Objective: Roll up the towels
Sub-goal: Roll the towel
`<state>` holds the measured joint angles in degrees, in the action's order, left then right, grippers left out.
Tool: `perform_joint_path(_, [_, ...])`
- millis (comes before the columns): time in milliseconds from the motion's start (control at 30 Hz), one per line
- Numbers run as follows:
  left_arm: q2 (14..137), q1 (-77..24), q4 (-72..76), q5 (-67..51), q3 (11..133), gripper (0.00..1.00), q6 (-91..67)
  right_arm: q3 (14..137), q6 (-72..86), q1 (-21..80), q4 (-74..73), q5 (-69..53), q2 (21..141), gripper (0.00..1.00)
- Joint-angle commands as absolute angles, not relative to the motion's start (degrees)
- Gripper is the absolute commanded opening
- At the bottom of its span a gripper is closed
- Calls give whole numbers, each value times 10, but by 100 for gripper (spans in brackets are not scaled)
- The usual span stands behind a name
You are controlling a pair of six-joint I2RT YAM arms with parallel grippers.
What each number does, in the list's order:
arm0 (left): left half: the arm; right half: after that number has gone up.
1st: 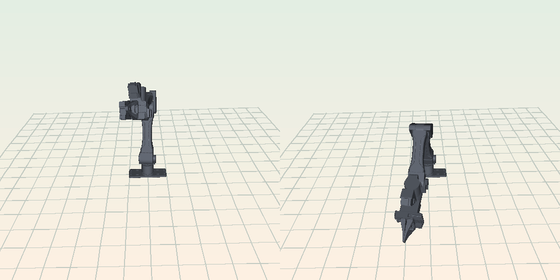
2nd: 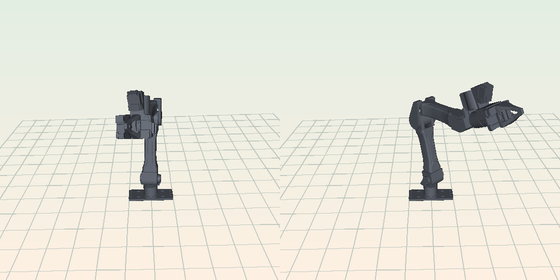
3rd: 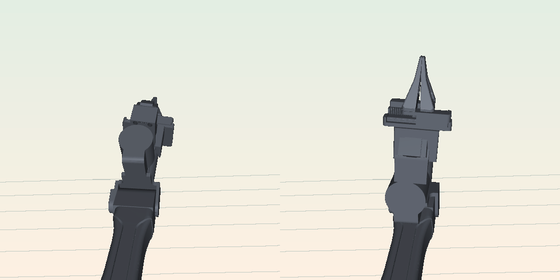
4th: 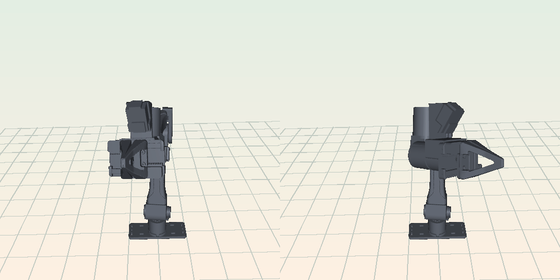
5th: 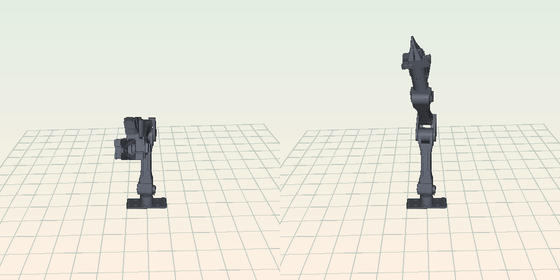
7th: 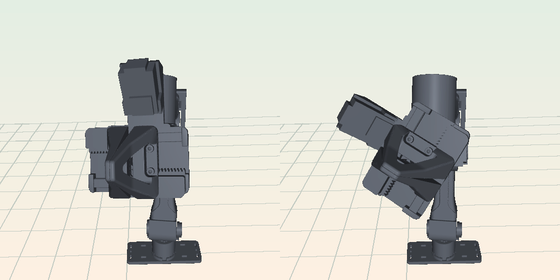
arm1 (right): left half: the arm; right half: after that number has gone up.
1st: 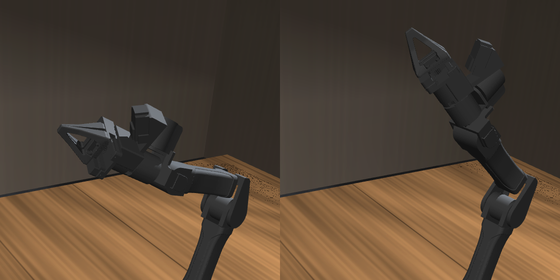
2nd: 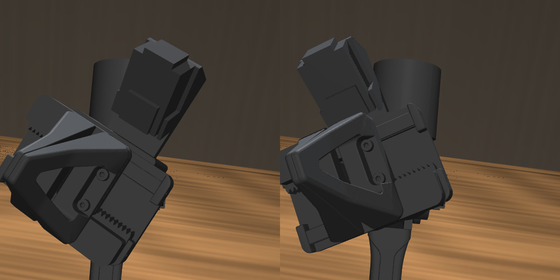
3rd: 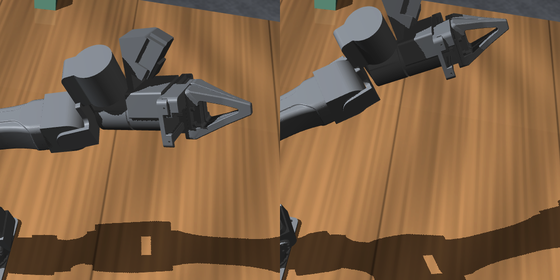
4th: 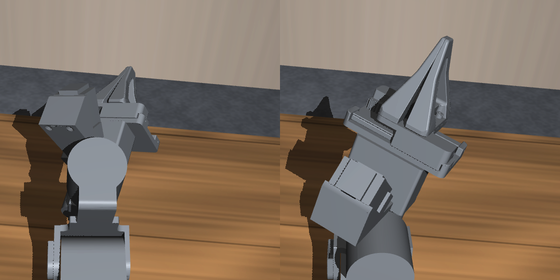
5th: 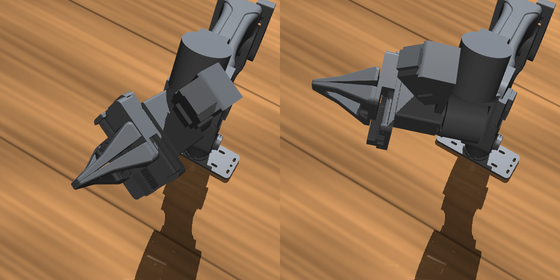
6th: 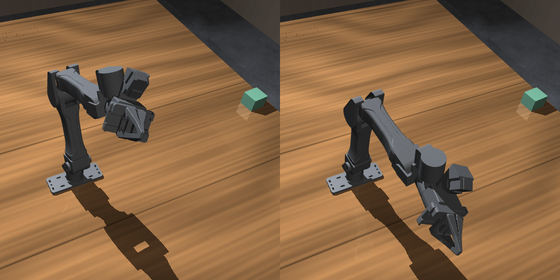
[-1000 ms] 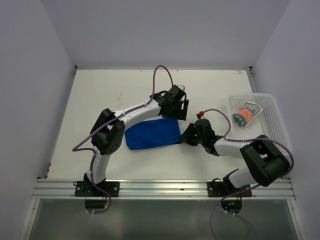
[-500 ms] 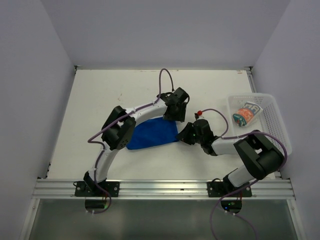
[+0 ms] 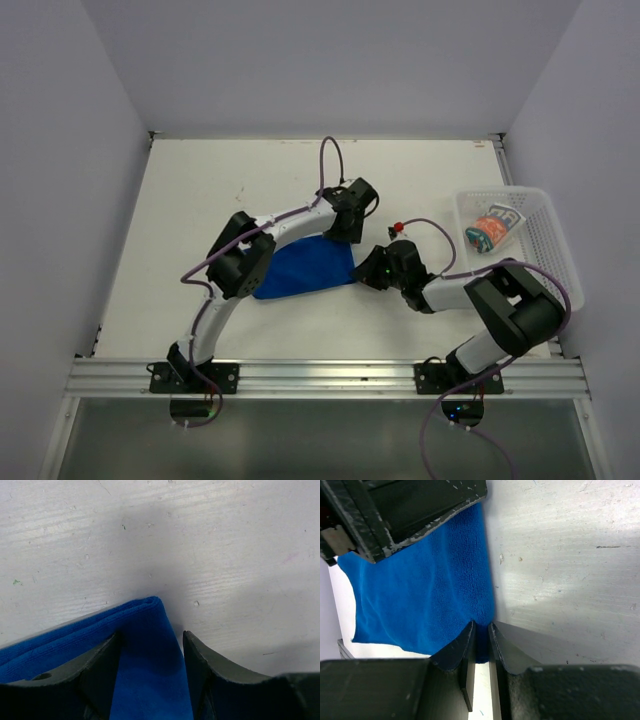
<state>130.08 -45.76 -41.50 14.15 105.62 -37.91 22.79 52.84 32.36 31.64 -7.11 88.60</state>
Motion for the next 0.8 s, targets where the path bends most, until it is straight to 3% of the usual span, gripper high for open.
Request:
perform_joint_path(0, [1318, -454, -416, 154, 1058, 56, -381, 212, 498, 328, 272, -59, 907, 18])
perform_joint_path(333, [1323, -452, -462, 159, 1135, 56, -387, 214, 477, 329, 277, -52, 930, 19])
perform_joint_path(767, [1319, -452, -456, 136, 1128, 55, -396, 209, 478, 329, 279, -47, 931, 19])
